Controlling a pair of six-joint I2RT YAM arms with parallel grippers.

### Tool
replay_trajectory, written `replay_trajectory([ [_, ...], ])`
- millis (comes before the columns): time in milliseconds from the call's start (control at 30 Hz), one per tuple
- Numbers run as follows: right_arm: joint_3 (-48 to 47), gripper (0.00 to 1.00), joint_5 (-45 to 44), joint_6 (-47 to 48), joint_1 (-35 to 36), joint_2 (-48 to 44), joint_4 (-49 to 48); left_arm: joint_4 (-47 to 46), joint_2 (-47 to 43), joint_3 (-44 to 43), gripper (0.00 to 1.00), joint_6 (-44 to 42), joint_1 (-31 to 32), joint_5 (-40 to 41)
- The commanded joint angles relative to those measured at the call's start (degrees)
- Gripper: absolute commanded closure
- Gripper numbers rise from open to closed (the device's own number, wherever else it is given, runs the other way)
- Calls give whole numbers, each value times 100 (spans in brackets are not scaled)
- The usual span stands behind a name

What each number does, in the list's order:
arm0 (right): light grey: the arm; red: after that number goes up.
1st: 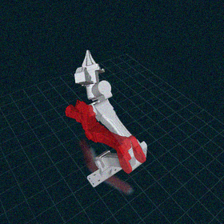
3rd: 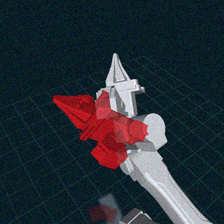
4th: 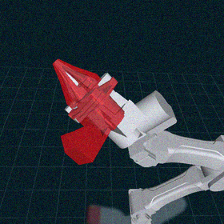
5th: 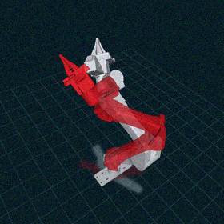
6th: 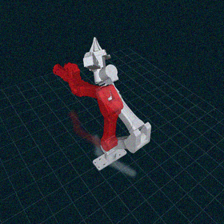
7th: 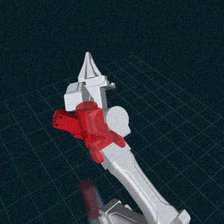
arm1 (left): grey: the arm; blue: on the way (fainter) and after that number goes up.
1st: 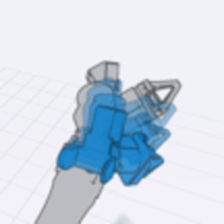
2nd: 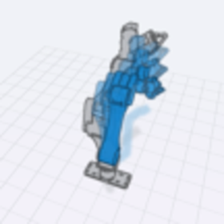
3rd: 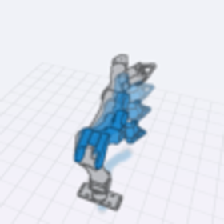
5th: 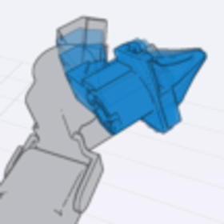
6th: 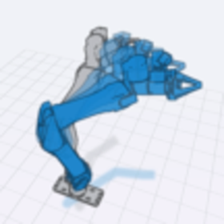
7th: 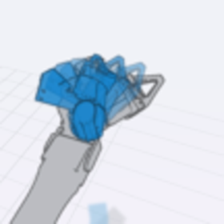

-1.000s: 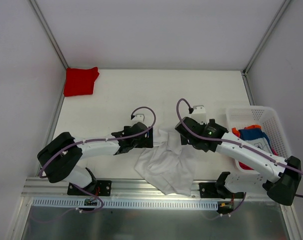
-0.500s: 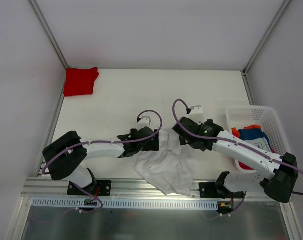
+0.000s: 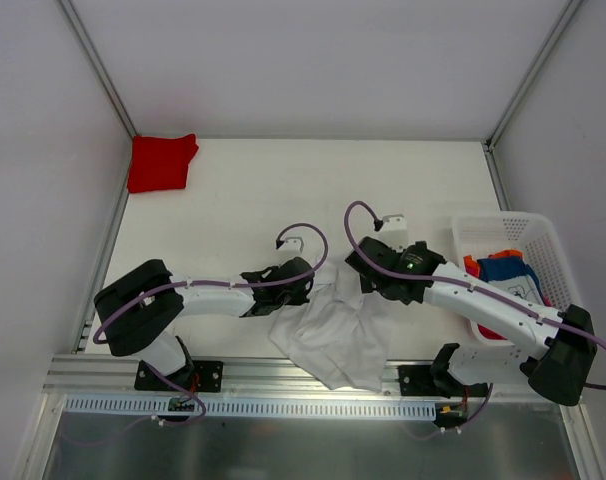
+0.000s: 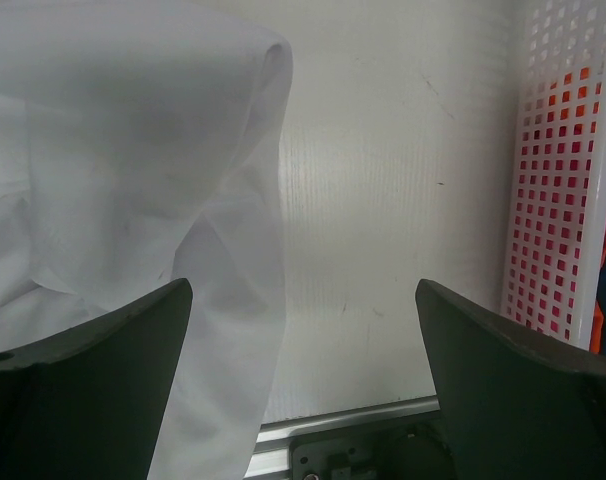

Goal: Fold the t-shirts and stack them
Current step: Flatten the tshirt out

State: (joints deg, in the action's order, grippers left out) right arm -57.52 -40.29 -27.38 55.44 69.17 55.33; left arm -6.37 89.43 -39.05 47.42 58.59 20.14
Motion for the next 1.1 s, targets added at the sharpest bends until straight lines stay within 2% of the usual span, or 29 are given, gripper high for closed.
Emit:
replay_trajectory([
  [0, -14, 1, -110, -206, 63, -123, 118, 426, 40, -15, 100, 49, 83, 121],
  [200, -312, 0, 39, -399, 484, 105, 109, 1322, -478, -524, 100, -451, 302, 964],
  [467, -1262, 1, -172, -1566, 2259, 1116, 593, 1850, -1480, -823, 100, -1155, 329, 1659],
  [533, -1175, 0, -102, -1928, 2662, 1239, 549, 1955, -1656, -868, 100, -1427, 320, 1747],
  [733, -156, 1, 320, -2798, 3209, 1205, -198, 2175, -2209, -1087, 100, -2113, 311, 2125],
  [900, 188, 1, 347, -3545, 3692, 1204, 223, 2403, -2588, -1158, 100, -2562, 136, 2459],
  [1067, -5, 1, 364, -3915, 4001, 1485, 610, 2430, -2931, -1184, 100, -3026, -496, 2240],
])
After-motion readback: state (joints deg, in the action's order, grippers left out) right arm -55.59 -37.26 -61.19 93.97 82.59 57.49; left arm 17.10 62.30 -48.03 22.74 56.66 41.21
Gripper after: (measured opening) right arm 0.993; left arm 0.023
